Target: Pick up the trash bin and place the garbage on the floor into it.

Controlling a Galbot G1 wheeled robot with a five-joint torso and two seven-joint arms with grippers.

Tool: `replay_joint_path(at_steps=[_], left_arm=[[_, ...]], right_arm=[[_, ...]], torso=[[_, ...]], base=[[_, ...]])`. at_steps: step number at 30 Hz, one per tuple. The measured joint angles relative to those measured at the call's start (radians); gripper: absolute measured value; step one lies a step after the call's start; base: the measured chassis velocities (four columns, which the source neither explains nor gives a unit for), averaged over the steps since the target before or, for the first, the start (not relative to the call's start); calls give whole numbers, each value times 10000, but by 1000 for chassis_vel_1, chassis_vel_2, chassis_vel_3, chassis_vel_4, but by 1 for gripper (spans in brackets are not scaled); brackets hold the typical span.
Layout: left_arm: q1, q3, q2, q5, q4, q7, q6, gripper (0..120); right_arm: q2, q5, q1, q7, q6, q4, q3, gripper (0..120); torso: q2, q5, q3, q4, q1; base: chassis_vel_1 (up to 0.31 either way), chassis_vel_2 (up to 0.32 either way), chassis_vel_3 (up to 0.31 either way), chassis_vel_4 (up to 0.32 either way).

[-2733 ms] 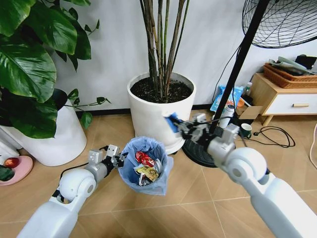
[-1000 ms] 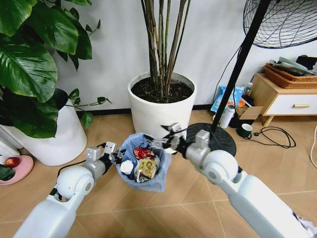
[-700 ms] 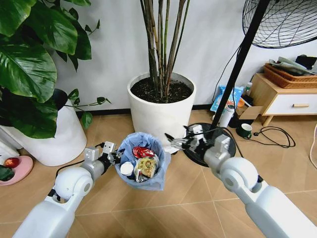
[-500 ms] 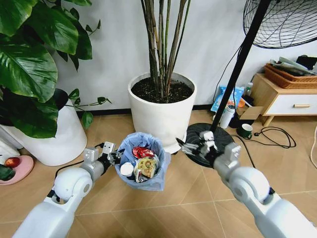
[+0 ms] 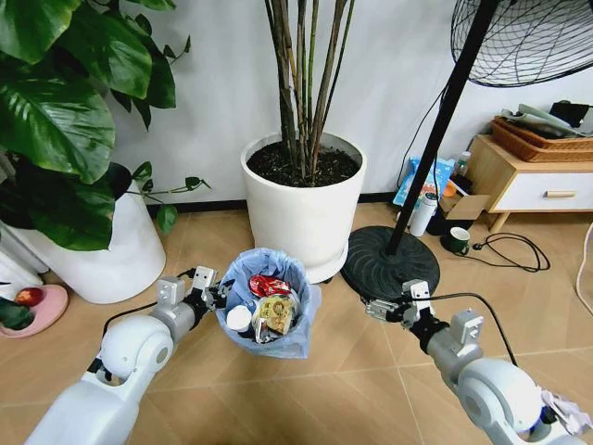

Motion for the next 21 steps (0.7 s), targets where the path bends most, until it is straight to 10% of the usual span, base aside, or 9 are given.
replay_joint_path(at_steps=[21], left_arm=[[85,-71,6,-15,-94,-2,-15,0]], right_arm=[[1909,-699,-1206,-147,565,-40,1500,100]], torso=[[1,0,0,0,-1]], base=[[102,-99,-92,95]])
